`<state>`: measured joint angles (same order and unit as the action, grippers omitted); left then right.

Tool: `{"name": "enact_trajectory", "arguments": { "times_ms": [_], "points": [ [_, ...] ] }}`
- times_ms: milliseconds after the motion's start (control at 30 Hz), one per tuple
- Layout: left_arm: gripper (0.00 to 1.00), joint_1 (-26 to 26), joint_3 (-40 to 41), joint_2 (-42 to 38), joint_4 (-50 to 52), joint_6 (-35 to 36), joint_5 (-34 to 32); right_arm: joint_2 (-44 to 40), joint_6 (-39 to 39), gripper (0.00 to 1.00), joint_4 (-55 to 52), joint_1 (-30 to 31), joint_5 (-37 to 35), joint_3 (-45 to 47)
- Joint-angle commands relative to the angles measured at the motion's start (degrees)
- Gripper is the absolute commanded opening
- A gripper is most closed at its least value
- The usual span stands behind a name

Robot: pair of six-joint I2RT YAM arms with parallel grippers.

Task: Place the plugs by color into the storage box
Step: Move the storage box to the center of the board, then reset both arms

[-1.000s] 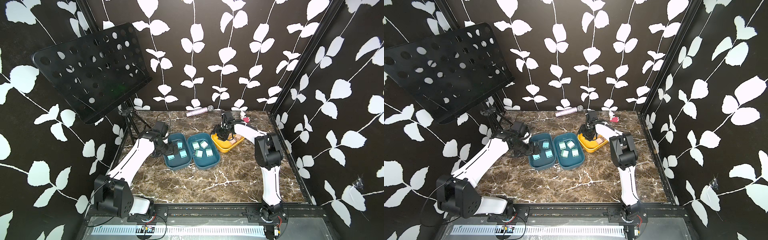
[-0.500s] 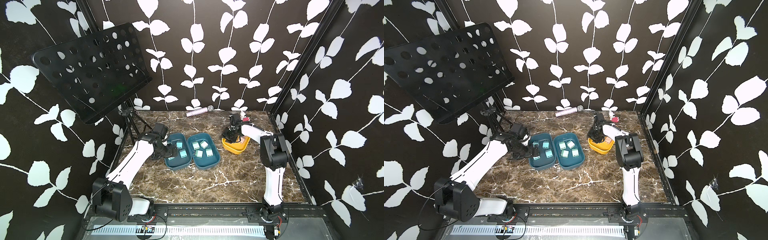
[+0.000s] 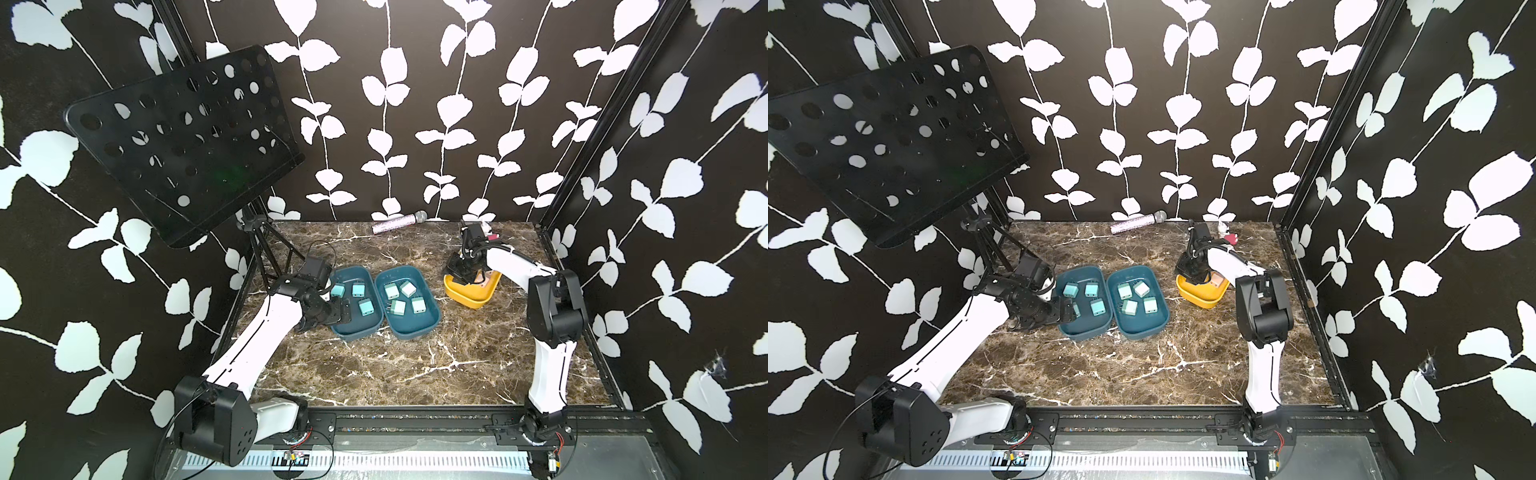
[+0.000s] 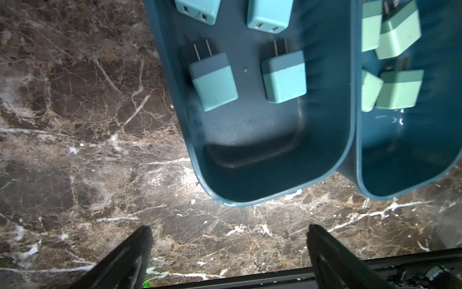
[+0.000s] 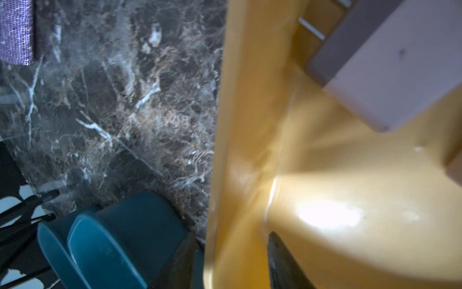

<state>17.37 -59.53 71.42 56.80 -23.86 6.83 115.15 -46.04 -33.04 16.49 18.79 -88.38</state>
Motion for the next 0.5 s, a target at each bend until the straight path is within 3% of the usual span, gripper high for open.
{"name": "enact_trajectory", "arguments": {
  "times_ms": [0, 133, 233, 300, 400, 467],
  "points": [
    [0.98, 0.13, -0.48, 0.28, -1.01, 2.22, -1.57, -4.45, 1.17, 0.57, -0.91, 0.38, 0.89, 1.73],
    [0.98, 0.12, -0.94, -0.49, -4.51, 6.23, -6.77, -11.09, 3.28, 0.67, -2.54, 0.74, -2.00, 4.49],
    [0.98, 0.07, 1.06, -4.63, -11.10, 10.24, -13.57, -19.15, 6.75, 0.71, -3.27, 0.68, -8.28, 9.78],
    [0.99, -0.16, 5.77, -8.05, -18.13, 11.22, -22.98, -25.86, 9.61, 0.74, -2.19, 0.39, -13.84, 16.28],
    [0.99, -0.23, 15.78, -11.20, -31.44, 25.30, -28.61, -34.43, 12.87, 0.77, 1.39, -1.36, -20.66, 26.14],
    [0.99, -0.93, 18.54, -10.72, -32.95, 26.55, -33.61, -39.26, 15.22, 0.79, 4.57, -2.76, -25.49, 31.95]
  ]
}}
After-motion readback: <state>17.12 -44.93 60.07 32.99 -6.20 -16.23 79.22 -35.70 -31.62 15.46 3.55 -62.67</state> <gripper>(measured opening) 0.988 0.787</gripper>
